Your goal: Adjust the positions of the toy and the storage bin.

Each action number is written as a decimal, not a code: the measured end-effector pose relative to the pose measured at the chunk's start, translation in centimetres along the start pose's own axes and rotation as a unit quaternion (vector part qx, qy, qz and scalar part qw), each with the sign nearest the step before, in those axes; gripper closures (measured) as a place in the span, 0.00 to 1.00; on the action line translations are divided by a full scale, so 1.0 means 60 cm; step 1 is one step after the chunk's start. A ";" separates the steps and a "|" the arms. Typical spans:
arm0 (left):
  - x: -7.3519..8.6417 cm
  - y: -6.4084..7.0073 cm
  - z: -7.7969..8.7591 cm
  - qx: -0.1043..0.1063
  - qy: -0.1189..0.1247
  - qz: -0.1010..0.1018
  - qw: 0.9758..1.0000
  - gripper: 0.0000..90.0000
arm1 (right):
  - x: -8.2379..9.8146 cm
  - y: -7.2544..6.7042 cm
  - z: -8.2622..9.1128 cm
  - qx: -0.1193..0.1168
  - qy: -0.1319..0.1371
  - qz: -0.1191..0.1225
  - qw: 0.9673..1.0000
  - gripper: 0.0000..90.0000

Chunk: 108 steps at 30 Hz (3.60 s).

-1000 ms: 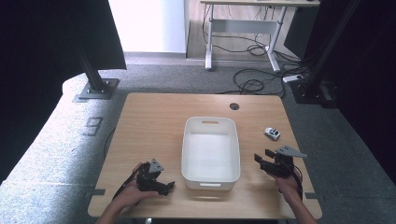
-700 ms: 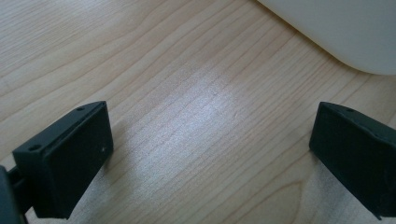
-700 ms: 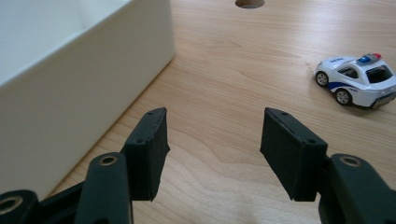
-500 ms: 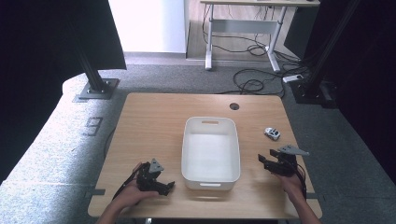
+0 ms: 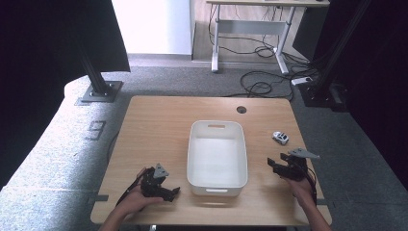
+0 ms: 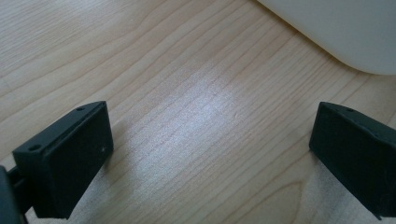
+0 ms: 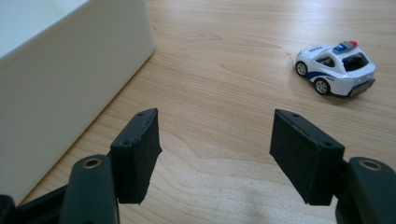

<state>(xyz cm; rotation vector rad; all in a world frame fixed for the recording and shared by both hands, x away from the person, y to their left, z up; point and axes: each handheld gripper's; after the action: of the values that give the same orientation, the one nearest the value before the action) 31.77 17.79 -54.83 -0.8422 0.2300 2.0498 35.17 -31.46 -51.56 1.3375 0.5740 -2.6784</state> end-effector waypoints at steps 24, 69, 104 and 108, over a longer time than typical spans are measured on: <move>0.000 0.000 0.000 0.001 0.000 -0.001 1.000 0.00 | -0.014 0.007 -0.024 0.012 -0.028 0.006 1.000 0.32; 0.000 0.000 0.000 0.000 0.000 0.000 1.000 0.00 | -0.050 0.057 -0.030 0.028 -0.004 -0.012 1.000 0.34; 0.000 0.000 0.000 0.000 0.000 0.000 1.000 0.00 | -0.068 0.085 -0.076 0.046 -0.029 -0.001 0.999 0.34; 0.000 0.000 0.000 0.000 0.000 0.001 1.000 0.00 | -0.067 0.088 -0.079 0.046 -0.028 0.000 0.999 0.35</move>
<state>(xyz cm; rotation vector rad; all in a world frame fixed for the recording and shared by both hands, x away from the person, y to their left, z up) 31.77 17.77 -54.83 -0.8426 0.2299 2.0509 42.52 -34.91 -52.50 1.2794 0.4509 -2.7638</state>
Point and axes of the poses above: each handheld gripper's, and its own axes: z roughly backward along the jaws, x roughly out of its underside, y roughly to its right, and after that the axes turned 13 degrees about -z, right-handed
